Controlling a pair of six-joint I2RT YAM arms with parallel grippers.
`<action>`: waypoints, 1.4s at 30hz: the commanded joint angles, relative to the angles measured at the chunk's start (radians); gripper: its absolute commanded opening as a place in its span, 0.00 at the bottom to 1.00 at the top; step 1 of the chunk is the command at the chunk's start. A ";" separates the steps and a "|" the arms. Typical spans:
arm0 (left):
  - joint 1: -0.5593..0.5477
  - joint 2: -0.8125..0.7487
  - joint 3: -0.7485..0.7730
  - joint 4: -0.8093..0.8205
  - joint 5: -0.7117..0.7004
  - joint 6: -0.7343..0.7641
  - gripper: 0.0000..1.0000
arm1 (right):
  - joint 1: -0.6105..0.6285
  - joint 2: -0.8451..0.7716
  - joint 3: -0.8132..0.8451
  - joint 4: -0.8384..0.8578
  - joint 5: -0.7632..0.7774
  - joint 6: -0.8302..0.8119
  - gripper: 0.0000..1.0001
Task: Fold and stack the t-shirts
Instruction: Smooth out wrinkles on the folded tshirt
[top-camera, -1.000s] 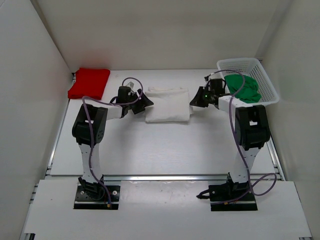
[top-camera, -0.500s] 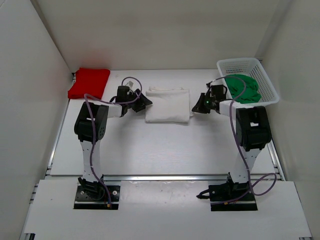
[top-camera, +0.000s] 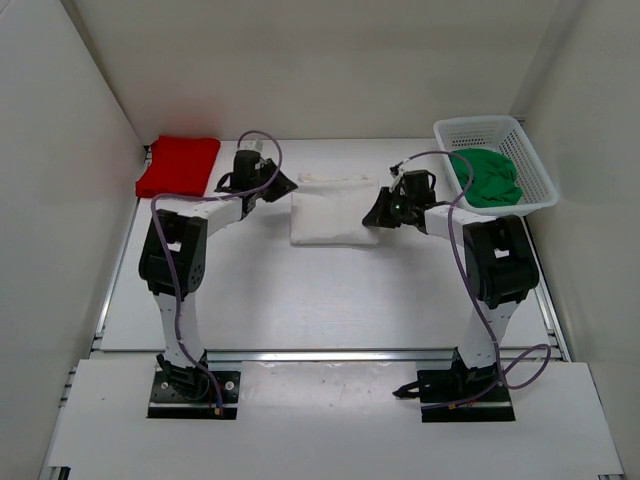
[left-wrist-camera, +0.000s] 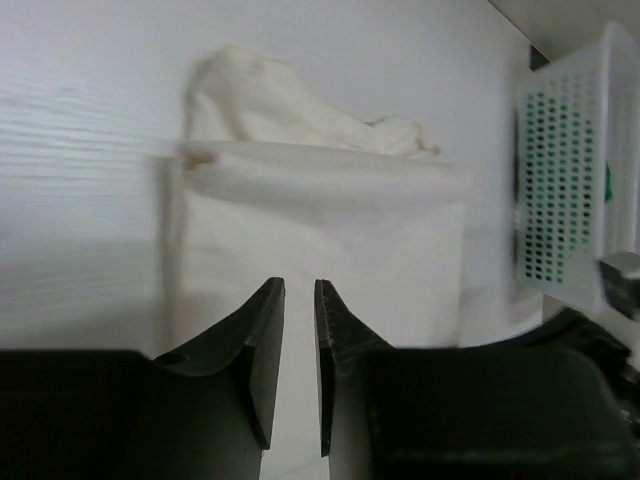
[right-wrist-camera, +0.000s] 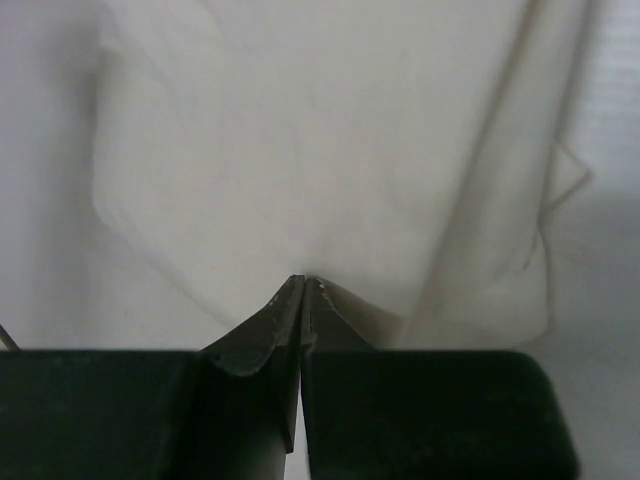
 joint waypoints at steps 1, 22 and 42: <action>-0.067 0.073 0.108 -0.053 0.071 0.018 0.28 | -0.028 0.017 -0.065 0.098 -0.029 0.029 0.00; -0.008 0.662 0.835 -0.135 0.251 -0.141 0.25 | -0.056 0.040 -0.156 0.100 -0.054 -0.009 0.00; 0.074 0.020 -0.142 0.072 0.095 0.027 0.68 | -0.007 -0.204 -0.159 0.069 -0.049 -0.003 0.41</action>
